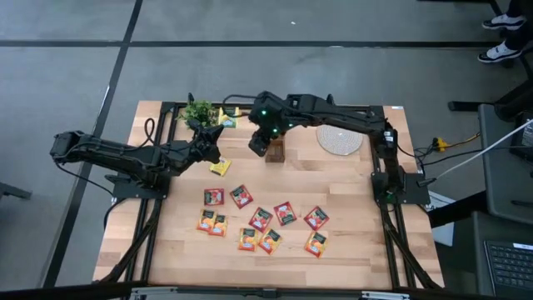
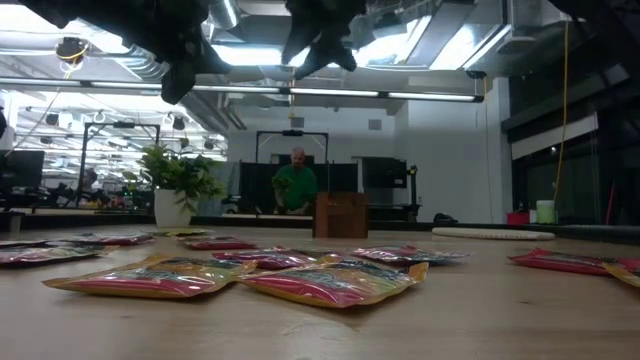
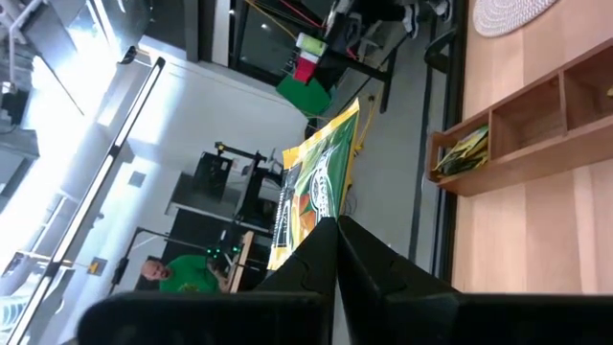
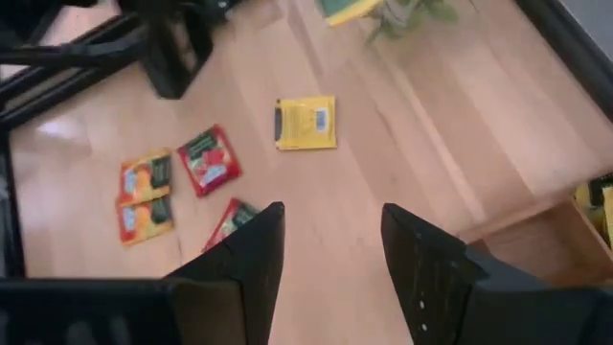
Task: Pick & Place Tea
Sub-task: Put the yellow tea bag into the left section of the wooden organizer
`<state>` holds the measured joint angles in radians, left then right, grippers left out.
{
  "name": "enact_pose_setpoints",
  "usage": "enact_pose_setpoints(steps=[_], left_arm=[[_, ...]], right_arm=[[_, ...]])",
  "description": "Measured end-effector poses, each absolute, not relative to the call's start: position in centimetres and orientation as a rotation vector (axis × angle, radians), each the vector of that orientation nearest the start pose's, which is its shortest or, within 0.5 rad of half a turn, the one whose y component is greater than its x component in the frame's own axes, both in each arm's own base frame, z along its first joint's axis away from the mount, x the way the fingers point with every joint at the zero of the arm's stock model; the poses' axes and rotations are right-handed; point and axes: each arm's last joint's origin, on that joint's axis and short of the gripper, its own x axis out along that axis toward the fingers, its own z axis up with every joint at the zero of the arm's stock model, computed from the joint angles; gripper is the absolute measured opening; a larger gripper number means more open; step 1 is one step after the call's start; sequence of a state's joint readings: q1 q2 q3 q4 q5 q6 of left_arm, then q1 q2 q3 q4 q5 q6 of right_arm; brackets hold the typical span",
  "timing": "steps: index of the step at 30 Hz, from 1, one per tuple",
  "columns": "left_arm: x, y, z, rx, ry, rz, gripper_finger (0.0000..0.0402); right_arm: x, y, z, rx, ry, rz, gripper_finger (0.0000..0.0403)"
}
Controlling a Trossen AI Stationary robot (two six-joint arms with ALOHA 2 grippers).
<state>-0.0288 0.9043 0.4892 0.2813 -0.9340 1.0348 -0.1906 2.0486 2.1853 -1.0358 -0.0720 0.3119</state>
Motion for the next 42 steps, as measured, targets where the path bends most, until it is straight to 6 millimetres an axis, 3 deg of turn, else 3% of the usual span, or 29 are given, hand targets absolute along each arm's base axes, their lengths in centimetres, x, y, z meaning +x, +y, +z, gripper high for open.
enact_pose_setpoints(steps=[4,10,15,21,26,32,42], left_arm=[[19.0,1.8,25.6,1.02,0.58,0.76,0.0003],[19.0,1.8,25.6,0.994,0.564,0.762,0.0002],[19.0,1.8,25.6,0.983,0.553,0.755,0.0002],[19.0,1.8,25.6,0.979,0.552,0.767,0.0002],[19.0,1.8,25.6,0.976,0.566,0.794,0.0003],[19.1,1.7,26.4,0.97,0.543,0.792,0.0003],[19.6,2.0,28.1,1.048,0.478,0.691,0.0002]], right_arm=[[40.1,-7.5,39.0,0.395,0.813,-0.25,0.0177],[35.0,-7.3,44.6,0.235,0.668,-0.399,0.0177],[32.5,-7.0,46.1,0.159,0.677,-0.449,0.0177],[32.5,-7.1,44.5,0.138,0.748,-0.464,0.0177],[33.5,-6.9,39.4,0.202,0.699,-0.331,0.0177],[33.4,-6.8,35.4,0.37,0.476,-0.17,0.0177],[33.7,-8.4,33.5,0.742,0.201,-0.159,0.0177]])
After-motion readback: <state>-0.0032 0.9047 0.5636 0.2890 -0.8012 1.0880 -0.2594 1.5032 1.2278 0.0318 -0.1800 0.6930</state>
